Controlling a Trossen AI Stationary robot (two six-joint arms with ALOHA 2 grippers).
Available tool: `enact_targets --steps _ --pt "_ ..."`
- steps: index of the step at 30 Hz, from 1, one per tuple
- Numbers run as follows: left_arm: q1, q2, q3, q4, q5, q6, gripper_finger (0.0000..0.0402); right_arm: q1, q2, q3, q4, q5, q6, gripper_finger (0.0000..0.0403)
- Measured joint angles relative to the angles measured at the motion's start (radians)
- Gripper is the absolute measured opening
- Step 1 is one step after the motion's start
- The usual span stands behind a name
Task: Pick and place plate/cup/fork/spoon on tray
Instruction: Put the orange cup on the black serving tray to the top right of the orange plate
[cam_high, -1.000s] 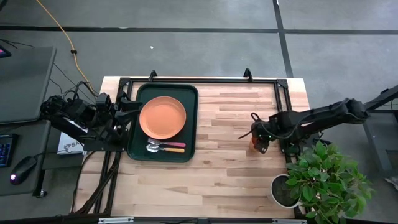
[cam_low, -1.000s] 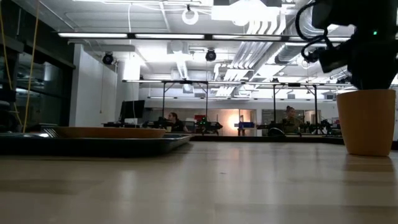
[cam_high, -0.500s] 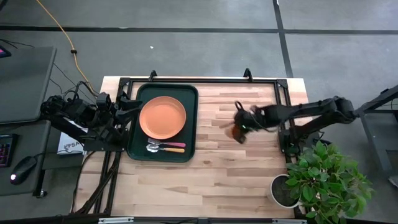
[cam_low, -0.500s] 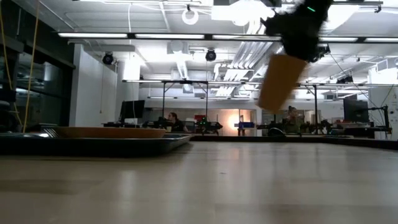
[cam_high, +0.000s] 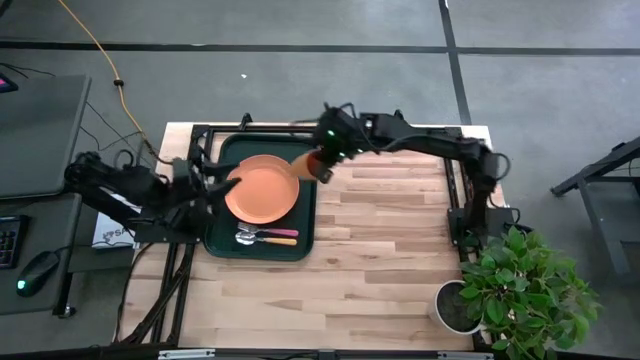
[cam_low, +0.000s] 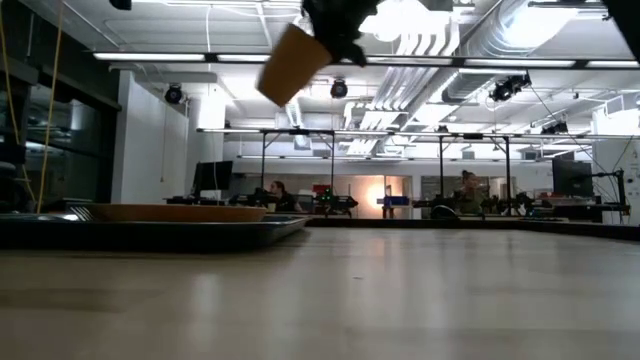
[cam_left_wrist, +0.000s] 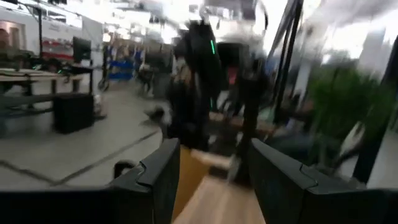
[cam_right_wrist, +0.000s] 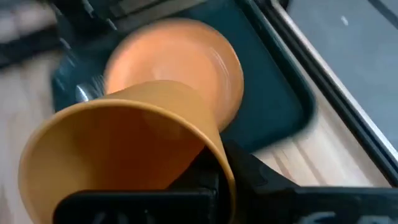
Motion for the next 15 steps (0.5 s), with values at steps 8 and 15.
enact_targets --steps 8,15 --pt "0.0 0.036 0.0 0.073 -0.023 -0.013 0.0172 -0.071 0.312 0.347 -0.002 0.016 -0.064 0.0001" --pt "0.0 0.036 0.0 0.218 -0.024 -0.025 0.0172 -0.147 0.445 0.319 0.242 0.007 -0.03 0.0"
